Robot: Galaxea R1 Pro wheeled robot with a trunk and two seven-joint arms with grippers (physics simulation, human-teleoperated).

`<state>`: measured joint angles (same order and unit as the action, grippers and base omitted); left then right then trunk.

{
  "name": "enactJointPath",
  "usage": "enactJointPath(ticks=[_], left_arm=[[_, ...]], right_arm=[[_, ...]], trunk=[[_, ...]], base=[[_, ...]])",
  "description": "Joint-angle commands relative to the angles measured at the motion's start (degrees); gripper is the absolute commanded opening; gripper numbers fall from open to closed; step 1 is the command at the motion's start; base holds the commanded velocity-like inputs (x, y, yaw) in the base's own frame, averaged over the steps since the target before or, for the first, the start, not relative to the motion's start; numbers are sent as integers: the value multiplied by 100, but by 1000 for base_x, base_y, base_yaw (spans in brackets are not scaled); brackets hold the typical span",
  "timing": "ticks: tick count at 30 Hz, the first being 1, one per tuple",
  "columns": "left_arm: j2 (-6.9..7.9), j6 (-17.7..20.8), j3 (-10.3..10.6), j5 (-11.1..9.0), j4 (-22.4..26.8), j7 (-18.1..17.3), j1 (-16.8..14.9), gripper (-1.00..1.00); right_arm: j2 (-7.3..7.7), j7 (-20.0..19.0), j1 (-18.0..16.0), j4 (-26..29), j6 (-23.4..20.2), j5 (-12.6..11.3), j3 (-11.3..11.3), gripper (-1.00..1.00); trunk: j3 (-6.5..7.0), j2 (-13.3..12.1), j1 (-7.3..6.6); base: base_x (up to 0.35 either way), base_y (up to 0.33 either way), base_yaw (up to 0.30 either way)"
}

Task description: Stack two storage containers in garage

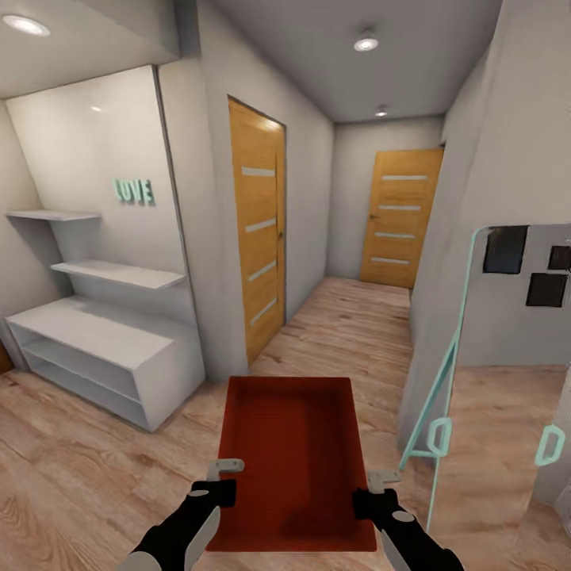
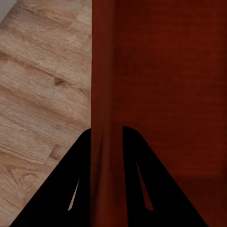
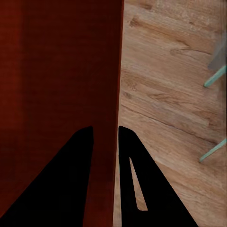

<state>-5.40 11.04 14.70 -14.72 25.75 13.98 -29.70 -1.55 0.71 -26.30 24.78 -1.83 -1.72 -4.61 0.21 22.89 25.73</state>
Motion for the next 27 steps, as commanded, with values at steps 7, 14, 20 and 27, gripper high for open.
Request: enactJointPath(ticks=[7,14,20,27], left_arm=[[-332,12,402,-145,9,25,8,-100],[-337,12,402,-145,9,25,8,-100],[-339,12,402,-145,9,25,8,-100],[-332,12,402,-145,9,25,8,-100]], right_arm=[[-249,8,-7,318,-19,-188,57,-100],[-249,8,-7,317,-19,-188,56,-100],[-249,8,-7,317,-19,-188,54,-100],[-249,8,-7,317,-19,-188,57,-100]], trunk=[[17,4,5],[37,4,5],[55,4,5],[74,4,5]], base=[[315,152,-244],[314,161,-244],[309,182,-244],[305,190,-221]])
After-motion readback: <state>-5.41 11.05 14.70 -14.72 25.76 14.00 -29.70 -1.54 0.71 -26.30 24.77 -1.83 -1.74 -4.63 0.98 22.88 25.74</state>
